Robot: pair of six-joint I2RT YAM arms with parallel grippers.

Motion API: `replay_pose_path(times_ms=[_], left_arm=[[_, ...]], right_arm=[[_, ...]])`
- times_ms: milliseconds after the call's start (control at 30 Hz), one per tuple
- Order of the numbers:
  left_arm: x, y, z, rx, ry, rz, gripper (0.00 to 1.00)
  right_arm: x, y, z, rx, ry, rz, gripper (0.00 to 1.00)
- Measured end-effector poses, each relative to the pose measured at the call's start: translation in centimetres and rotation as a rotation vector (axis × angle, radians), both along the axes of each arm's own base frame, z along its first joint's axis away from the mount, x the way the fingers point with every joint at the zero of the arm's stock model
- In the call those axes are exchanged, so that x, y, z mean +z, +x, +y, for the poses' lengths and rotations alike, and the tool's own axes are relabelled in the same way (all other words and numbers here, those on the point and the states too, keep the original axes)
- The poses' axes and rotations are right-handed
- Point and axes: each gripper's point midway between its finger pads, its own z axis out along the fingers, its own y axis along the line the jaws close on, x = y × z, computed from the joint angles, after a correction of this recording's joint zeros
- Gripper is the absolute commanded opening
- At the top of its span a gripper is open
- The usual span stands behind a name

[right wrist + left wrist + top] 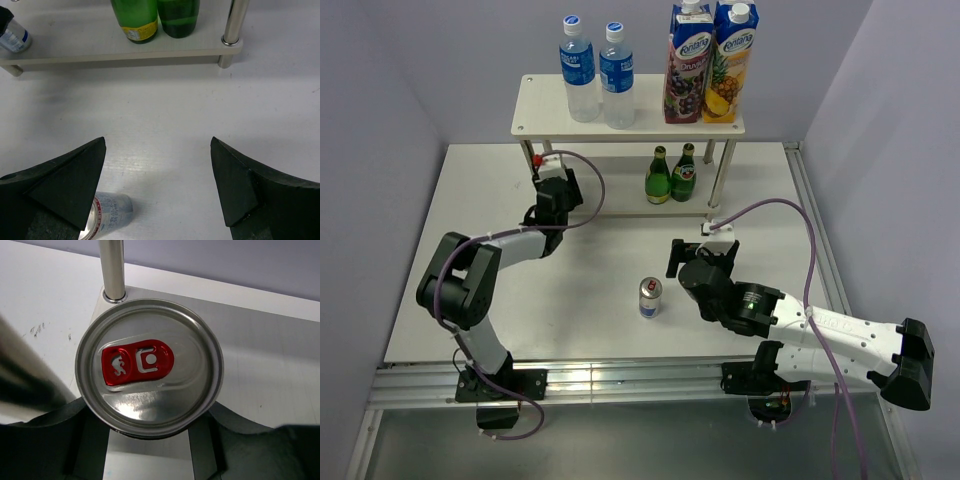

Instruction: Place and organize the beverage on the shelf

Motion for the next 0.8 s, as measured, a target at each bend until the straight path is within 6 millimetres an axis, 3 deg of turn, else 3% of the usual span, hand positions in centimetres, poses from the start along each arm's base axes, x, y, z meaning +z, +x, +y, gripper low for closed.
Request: replay_pose_path(times_ms=[300,500,533,600,633,733,800], left_arm=[[-0.1,2.0,-0.6,-0.005,0.009,-0.008,0.01],[-0.1,2.1,-0.7,-0.009,0.018,-0.007,0.43],[-0.1,2.1,-0.7,-0.009,0.02,-0.007,0.58],[-0.2,2.1,-0.6,-0.012,0.029,-0.005,0.68],[-0.2,2.1,-0.7,-0.015,0.035,-0.003,0.79],[-0.2,1.9,-1.3,-0.031,0.044,-0.001,0.94],[-0.2,1.9,-1.2,-0.028,0.044,-0.001,0.99]], right_arm=[[0.0,0.1,-0.2,-0.005,-0.004,0.0,0.92],[0.0,0.1,-0.2,-0.004,-0.003,0.001,0.92],[0.0,0.1,-0.1,-0.004,-0.002,0.001,0.92],[0.0,0.1,-0.1,-0.002,-0.001,0.002,0.92],[0.0,0.1,-0.1,-0.001,0.0,0.002,0.92],[0.0,0.1,-0.1,-0.001,0.0,0.002,0.92],[-0.1,0.1,-0.1,-0.001,-0.001,0.003,0.92]])
